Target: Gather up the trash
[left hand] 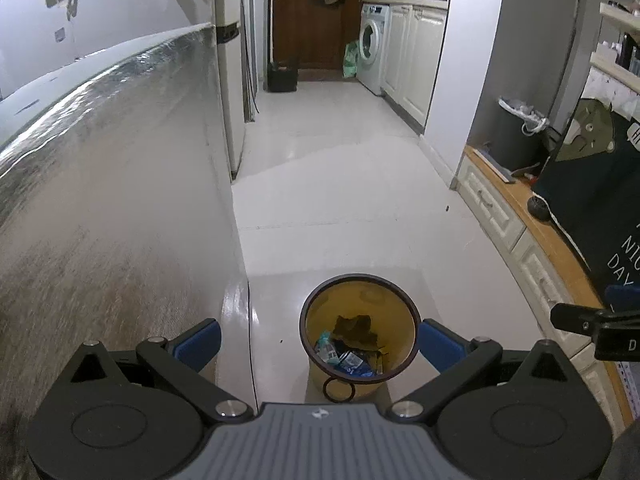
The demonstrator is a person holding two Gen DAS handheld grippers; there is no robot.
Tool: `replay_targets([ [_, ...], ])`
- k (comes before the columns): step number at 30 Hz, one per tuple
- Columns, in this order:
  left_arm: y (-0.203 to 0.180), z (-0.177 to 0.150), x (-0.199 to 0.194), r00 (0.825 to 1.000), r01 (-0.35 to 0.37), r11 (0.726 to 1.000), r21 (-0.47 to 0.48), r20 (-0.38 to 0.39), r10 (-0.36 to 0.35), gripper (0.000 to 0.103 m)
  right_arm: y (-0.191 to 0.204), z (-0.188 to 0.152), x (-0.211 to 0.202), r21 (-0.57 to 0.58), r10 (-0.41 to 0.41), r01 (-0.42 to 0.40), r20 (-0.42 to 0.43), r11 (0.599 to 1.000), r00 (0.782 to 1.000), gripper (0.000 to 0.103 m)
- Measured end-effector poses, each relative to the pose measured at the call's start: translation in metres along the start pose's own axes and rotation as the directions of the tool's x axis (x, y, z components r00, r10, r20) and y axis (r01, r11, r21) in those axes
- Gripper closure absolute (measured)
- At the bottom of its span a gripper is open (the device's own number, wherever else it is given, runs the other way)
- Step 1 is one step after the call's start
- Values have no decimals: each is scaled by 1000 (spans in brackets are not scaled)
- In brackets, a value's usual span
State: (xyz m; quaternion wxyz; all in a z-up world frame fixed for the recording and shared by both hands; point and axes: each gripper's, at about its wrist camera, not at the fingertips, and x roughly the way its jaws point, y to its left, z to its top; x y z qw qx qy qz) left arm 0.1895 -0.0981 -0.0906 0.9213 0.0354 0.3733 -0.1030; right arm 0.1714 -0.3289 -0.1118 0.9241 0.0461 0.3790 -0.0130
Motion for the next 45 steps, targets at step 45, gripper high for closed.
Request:
replay_targets([
  [45, 7, -52, -23, 986, -119, 993, -1, 116, 118, 0, 17, -35, -24, -55, -51, 56, 91, 997, 995, 0],
])
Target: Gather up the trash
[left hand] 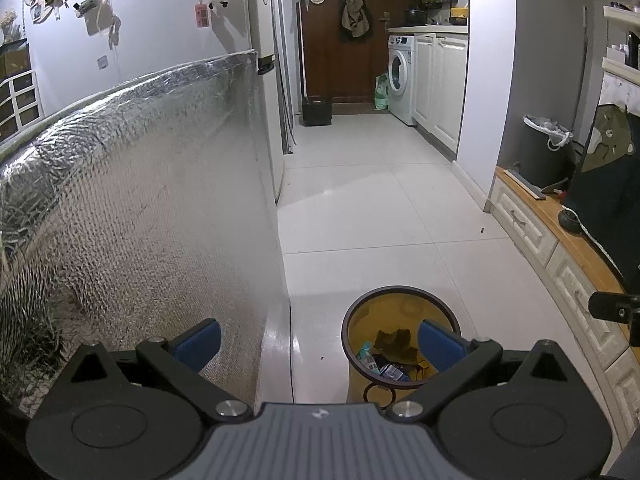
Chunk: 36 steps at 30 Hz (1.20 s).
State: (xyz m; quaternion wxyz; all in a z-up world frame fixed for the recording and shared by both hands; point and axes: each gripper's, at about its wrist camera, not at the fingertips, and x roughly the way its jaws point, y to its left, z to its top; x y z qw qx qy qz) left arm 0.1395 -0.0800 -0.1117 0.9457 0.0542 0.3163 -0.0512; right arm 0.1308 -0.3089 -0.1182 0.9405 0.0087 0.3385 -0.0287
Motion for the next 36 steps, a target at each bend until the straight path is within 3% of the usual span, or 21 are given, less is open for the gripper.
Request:
replay_targets([
  [36, -1, 4, -5, 1000, -2, 1000, 9, 8, 2, 0, 2, 0, 0, -9, 0, 0, 2, 1000, 1000, 0],
])
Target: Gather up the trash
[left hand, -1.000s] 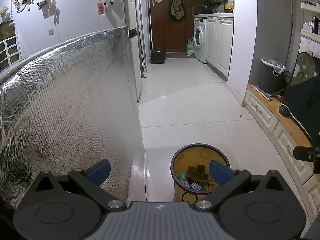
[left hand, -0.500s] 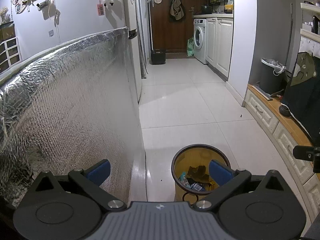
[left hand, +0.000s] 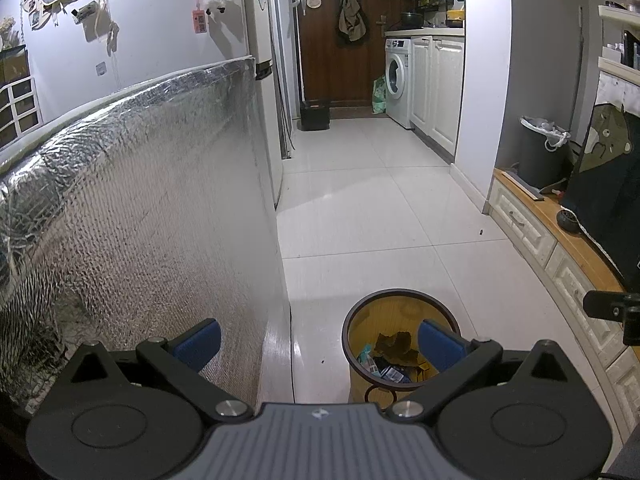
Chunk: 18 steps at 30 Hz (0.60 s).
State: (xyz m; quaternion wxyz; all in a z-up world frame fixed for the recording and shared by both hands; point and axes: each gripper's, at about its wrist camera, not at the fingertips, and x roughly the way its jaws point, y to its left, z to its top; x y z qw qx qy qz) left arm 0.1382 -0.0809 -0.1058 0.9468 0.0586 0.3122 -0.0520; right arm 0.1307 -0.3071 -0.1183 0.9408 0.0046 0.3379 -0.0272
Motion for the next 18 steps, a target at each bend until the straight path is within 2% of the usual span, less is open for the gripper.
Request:
replay_targets([
  [18, -1, 1, -1, 1000, 1, 1000, 1, 1, -1, 0, 1, 0, 0, -1, 0, 0, 0, 1000, 1000, 0],
])
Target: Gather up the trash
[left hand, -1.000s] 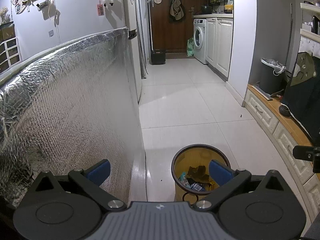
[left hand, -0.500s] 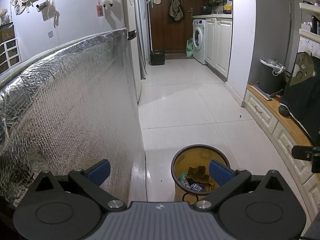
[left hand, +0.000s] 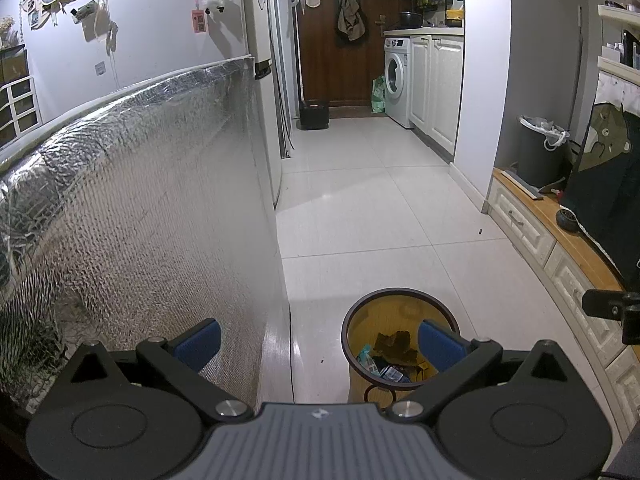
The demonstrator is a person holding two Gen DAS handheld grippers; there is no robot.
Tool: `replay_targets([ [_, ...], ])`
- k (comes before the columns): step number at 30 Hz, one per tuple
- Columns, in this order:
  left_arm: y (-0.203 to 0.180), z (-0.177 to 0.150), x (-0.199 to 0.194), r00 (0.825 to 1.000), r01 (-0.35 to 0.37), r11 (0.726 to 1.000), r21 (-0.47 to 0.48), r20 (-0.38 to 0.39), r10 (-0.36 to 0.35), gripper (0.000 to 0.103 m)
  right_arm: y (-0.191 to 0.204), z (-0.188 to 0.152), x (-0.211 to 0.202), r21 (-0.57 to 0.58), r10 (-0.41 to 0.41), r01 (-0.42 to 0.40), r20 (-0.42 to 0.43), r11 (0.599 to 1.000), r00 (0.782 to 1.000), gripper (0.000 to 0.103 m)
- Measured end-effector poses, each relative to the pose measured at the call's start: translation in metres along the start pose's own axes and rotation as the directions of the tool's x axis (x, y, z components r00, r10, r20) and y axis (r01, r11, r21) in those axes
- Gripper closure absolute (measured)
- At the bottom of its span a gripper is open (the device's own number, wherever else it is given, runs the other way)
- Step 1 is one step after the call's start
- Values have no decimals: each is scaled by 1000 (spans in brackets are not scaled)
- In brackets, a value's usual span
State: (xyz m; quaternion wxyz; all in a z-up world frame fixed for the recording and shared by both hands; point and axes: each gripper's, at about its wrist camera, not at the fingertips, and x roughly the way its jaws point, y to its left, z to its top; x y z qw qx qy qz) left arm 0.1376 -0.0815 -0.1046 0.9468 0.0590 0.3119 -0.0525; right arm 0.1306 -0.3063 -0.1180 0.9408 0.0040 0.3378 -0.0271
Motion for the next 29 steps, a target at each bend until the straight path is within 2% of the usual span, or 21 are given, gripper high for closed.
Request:
replay_targets([
  [29, -1, -1, 2, 1000, -9, 1000, 19, -8, 9, 0, 1, 0, 0, -1, -1, 1, 0, 1000, 1000, 0],
])
